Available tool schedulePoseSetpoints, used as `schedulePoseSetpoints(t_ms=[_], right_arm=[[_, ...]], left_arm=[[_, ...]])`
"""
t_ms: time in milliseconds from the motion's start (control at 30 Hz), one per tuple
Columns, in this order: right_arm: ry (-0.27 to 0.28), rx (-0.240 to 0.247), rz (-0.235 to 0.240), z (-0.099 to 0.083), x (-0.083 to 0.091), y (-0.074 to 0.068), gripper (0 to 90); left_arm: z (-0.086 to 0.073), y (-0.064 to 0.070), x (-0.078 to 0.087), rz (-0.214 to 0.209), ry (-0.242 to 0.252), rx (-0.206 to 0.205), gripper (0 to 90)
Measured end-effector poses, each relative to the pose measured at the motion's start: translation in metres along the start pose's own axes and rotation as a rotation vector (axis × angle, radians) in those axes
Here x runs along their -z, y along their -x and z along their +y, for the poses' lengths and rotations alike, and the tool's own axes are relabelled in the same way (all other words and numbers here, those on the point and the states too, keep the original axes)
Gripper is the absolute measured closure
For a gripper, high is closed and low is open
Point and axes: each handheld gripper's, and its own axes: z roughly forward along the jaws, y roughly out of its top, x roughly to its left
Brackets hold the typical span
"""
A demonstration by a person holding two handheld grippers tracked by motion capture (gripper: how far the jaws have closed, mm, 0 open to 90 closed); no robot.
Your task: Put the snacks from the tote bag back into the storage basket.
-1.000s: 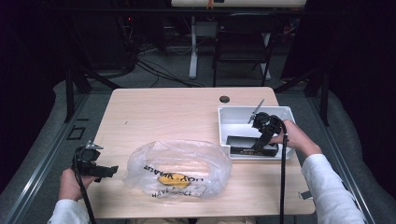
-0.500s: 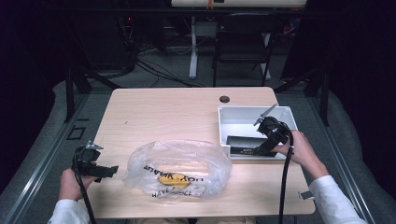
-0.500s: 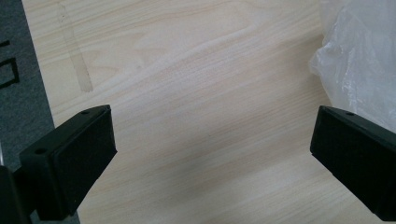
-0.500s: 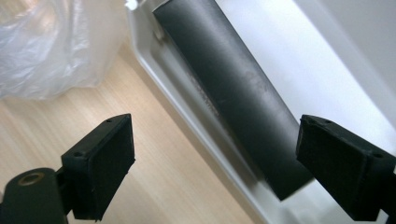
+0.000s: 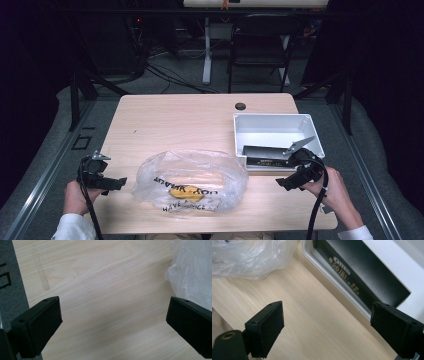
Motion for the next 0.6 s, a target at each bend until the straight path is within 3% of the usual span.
schedulePoseSetpoints(t_ms=[200,367,600], right_arm=[[0.031,-0.061,0.002,-0.023,-0.006,-0.012,11.6],[0.026,-0.068,-0.014,-0.04,-0.019,-0.025,11.9],[0.016,-0.068,-0.013,-0.053,-0.03,-0.027,11.7]], left_arm=[[0.0,0.001,0.0,0.003,0.001,-0.006,0.1],[0.0,0.001,0.0,-0.001,0.0,-0.009,0.1],[0.002,0.0,-0.003,0.004,-0.003,-0.019,0.0]])
